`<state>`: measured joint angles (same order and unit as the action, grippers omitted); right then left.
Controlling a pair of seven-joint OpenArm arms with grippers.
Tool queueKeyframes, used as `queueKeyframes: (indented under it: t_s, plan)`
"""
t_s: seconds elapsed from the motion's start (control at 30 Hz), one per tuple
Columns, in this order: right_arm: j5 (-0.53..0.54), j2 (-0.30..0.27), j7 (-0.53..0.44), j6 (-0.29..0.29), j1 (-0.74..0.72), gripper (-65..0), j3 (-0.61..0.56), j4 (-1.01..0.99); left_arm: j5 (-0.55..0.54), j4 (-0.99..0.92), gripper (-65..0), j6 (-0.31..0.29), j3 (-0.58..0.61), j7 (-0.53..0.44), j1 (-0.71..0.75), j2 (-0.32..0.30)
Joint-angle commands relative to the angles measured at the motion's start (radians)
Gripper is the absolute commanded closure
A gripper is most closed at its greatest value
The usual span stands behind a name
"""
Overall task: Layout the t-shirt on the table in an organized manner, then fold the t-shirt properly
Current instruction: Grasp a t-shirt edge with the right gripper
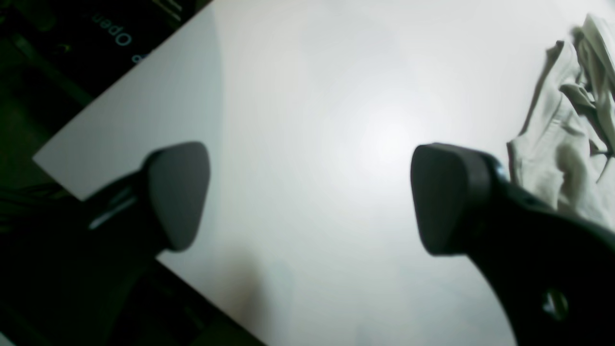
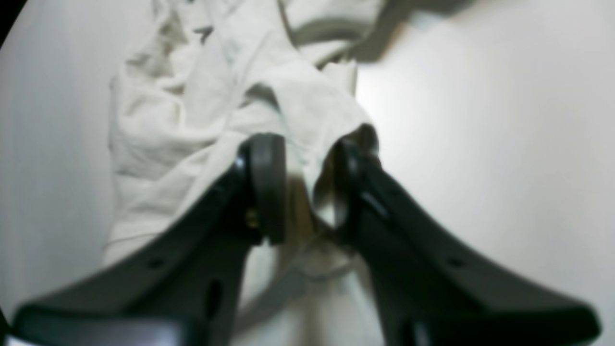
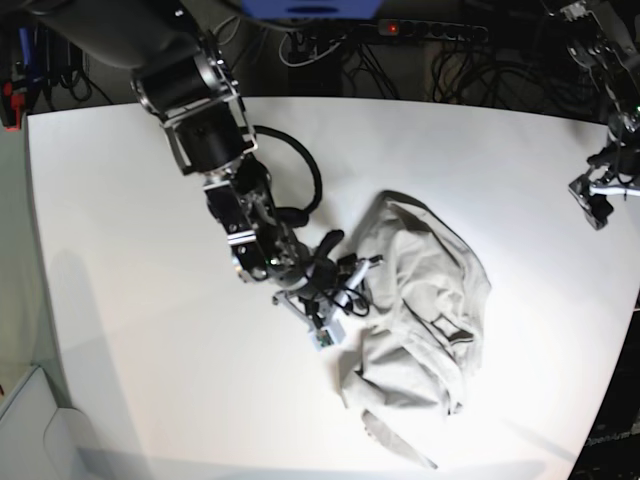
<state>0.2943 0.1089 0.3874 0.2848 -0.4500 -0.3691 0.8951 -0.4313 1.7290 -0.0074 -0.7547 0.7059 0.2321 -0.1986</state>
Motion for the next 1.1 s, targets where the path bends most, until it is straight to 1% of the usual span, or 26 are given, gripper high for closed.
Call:
queueKeyframes:
  t_s: [0.0,0.03,0.07,0.1,0.17,0.23,0.3,0.4,0.47,0.53,0.67,0.73,0.83,0.9,1.0,1.07]
  plan:
    - [0.006,0.008,-0.025,0.017,-0.031,-8.9,0.000,0.006,-0.004,0.018,-65.0,0.002,-0.006,-0.022,-0.010,-0.014]
    - [0.004,0.007,-0.025,0.017,-0.033,-2.8,0.000,0.005,-0.004,0.018,-65.0,0.002,-0.006,-0.022,-0.012,-0.014]
    - [0.004,0.004,-0.025,0.017,-0.034,0.0,0.002,0.005,-0.004,0.021,-65.0,0.002,-0.006,-0.022,-0.012,-0.014]
    - [0.004,0.002,-0.025,0.017,-0.040,0.0,0.003,0.008,-0.004,0.022,-65.0,0.002,-0.006,-0.022,-0.013,-0.014]
    - [0.007,-0.028,-0.014,0.017,-0.056,-0.3,0.006,0.019,-0.004,0.022,-65.0,0.002,-0.006,-0.022,-0.013,-0.014]
    - [0.009,-0.053,0.022,0.017,-0.059,0.0,0.008,0.075,-0.004,0.022,-65.0,0.002,-0.006,-0.022,-0.013,-0.014]
    - [0.009,-0.079,0.074,0.017,-0.057,0.0,0.008,0.184,-0.004,0.022,-65.0,0.002,-0.006,-0.022,-0.013,-0.014]
    - [0.009,-0.143,0.173,0.017,-0.059,0.0,0.014,0.382,-0.004,0.022,-65.0,0.004,-0.006,-0.022,-0.013,-0.014]
    - [0.009,-0.183,0.235,0.017,-0.060,0.0,0.068,0.516,-0.004,0.022,-65.0,0.004,-0.006,-0.022,-0.013,-0.014]
    - [0.007,-0.209,0.302,0.017,-0.079,0.0,0.157,0.626,-0.004,0.022,-65.0,0.004,-0.006,-0.022,-0.013,-0.014]
    - [0.007,-0.257,0.411,0.018,-0.119,0.0,0.348,0.757,-0.004,0.022,-65.0,0.002,-0.006,-0.024,-0.017,-0.014]
    - [0.007,-0.288,0.445,0.020,-0.131,0.0,0.427,0.804,-0.005,0.024,-65.0,0.002,-0.006,-0.024,-0.027,-0.014]
    - [0.009,-0.323,0.468,0.020,-0.131,0.0,0.490,0.879,-0.005,0.024,-65.0,0.002,-0.006,-0.024,-0.047,-0.014]
    - [0.009,-0.334,0.482,0.020,-0.123,0.0,0.496,0.890,-0.005,0.024,-65.0,0.002,-0.006,-0.024,-0.056,-0.014]
    - [0.009,-0.321,0.509,0.020,-0.080,0.0,0.491,0.876,-0.005,0.022,-65.0,0.002,-0.004,-0.022,-0.084,0.003]
    - [0.009,-0.275,0.509,0.020,-0.043,0.0,0.479,0.853,-0.005,0.022,-65.0,0.001,-0.006,-0.022,-0.092,0.017]
